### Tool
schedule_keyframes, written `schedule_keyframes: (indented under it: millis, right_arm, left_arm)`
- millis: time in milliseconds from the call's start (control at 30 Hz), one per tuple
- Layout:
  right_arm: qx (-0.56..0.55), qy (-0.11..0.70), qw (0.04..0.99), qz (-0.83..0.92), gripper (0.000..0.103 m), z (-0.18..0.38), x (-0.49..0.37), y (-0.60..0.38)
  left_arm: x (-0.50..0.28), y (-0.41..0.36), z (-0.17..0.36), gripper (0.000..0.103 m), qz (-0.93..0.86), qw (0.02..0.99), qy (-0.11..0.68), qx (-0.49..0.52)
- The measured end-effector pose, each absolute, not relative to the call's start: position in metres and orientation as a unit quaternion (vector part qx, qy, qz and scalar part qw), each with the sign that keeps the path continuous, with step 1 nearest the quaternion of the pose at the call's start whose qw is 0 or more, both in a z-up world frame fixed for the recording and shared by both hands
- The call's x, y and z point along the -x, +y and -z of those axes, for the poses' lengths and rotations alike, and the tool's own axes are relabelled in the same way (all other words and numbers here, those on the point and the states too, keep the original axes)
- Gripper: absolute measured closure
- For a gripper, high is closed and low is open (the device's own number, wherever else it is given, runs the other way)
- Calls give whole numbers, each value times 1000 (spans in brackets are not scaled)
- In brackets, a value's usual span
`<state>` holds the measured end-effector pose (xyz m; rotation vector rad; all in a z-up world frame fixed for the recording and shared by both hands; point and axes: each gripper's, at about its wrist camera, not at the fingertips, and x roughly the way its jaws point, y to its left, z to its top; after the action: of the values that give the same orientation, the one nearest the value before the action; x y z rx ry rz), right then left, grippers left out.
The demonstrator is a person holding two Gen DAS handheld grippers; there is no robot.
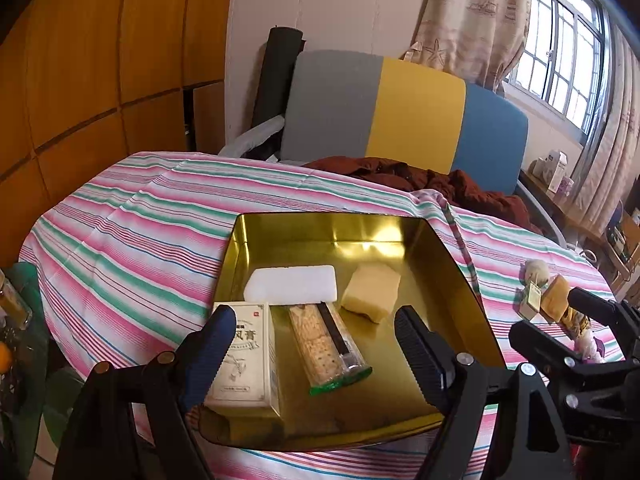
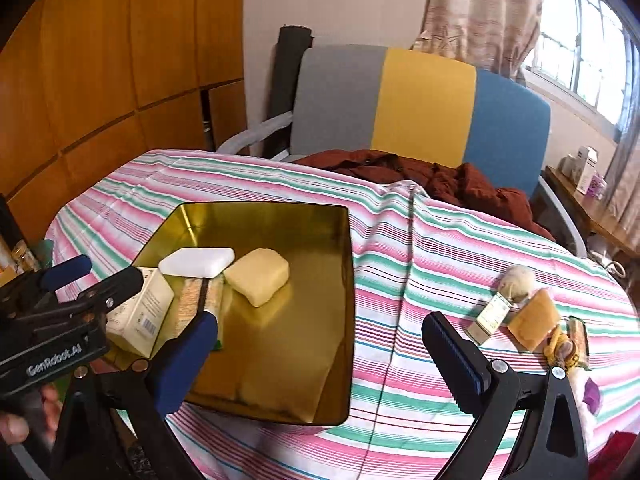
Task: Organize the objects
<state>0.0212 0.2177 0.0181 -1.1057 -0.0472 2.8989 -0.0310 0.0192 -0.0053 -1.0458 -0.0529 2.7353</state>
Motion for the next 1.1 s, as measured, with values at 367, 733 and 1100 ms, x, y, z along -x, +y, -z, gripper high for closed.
schedule_keyframes:
  millis: [367, 733, 1100]
  right_arm:
    - [348, -21, 49, -936, 0, -15, -24, 230]
    - [343, -15, 49, -938, 0, -13, -27, 235]
    - [346, -18, 56, -936, 0, -9, -27, 239]
  left_arm:
    - [23, 34, 9, 20, -923, 121, -5, 365]
    - [21, 40, 13, 20, -920, 119, 6, 372]
    - [22, 41, 18, 20, -914, 143, -10, 380]
